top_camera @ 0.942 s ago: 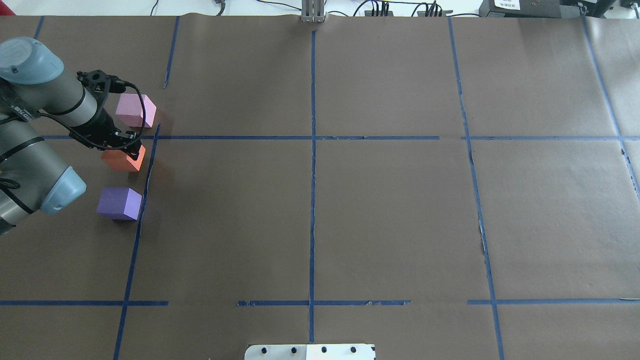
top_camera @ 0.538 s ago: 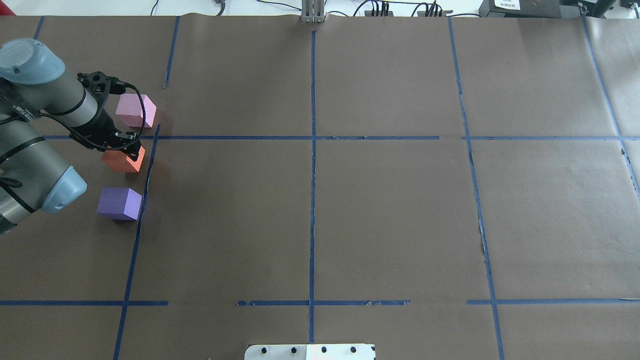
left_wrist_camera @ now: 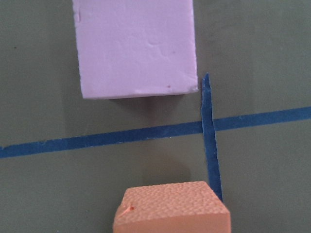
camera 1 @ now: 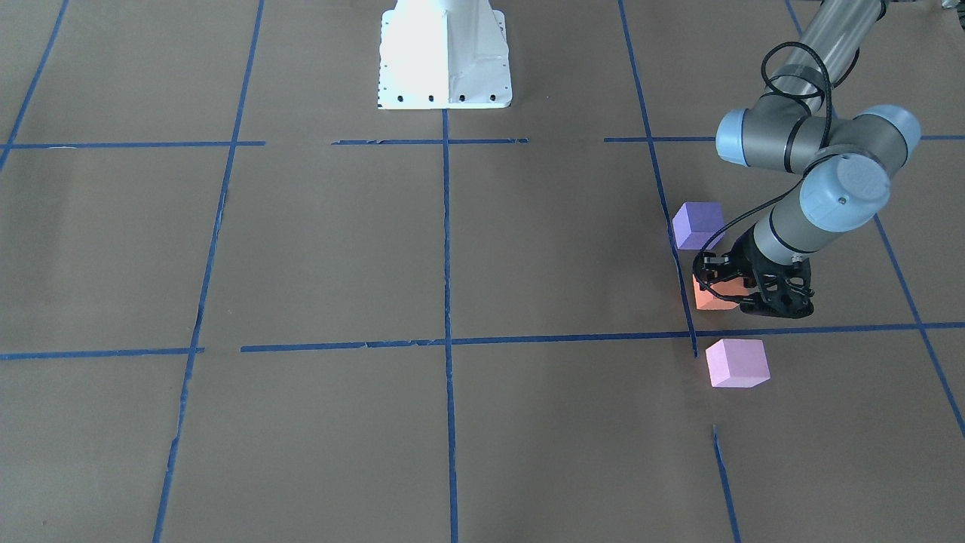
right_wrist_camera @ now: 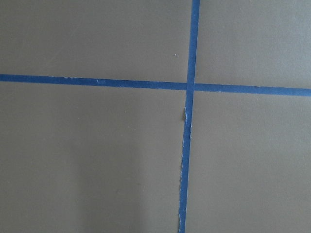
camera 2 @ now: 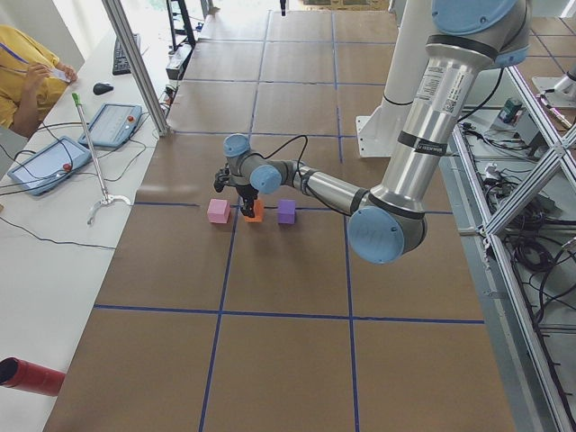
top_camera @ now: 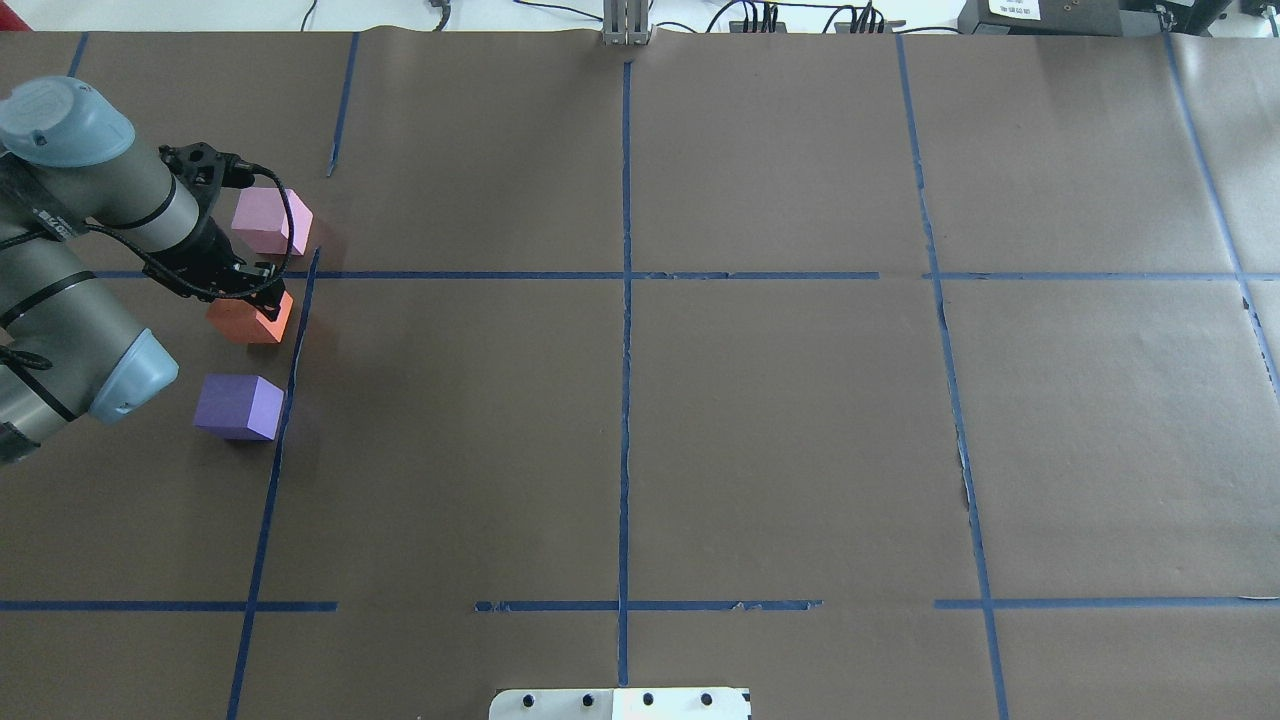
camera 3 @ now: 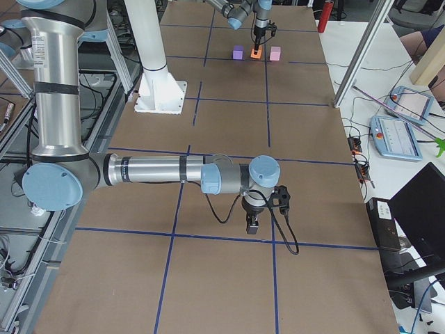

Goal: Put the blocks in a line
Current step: 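Lower the orange cube between the pink and purple cubes and release it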

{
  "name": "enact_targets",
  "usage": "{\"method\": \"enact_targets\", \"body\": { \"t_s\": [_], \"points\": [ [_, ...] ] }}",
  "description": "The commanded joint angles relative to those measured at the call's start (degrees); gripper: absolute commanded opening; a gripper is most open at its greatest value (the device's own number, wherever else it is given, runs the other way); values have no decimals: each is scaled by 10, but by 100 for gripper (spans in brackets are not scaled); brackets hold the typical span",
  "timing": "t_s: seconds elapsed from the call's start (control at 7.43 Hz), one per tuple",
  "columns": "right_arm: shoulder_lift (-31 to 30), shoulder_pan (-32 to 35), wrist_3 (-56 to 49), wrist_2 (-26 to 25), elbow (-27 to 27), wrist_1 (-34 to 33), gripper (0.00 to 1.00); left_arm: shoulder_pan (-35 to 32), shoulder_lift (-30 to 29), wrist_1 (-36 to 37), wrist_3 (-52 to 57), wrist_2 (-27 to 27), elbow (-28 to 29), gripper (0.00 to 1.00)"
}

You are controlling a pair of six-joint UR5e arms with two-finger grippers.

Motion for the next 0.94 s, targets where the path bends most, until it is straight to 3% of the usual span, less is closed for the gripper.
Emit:
{"method": "enact_targets", "body": {
  "t_s": [0.0,0.13,0.27,0.4,0.54,0.81],
  "points": [
    [0,0,0,0,0,0,100,0,0,-6,0,-10,6,29],
    [0,0,0,0,0,0,100,0,-1,-7,-1,-15,6,29],
    [0,0,0,0,0,0,100,0,-1,-9,-1,-15,8,55],
    [0,0,0,0,0,0,100,1,-1,-11,-1,-15,10,90],
    [0,0,0,0,0,1,100,1,-1,-15,-1,-15,16,99],
    [0,0,0,0,0,0,100,1,-1,-24,-2,-15,22,99]
  ]
}}
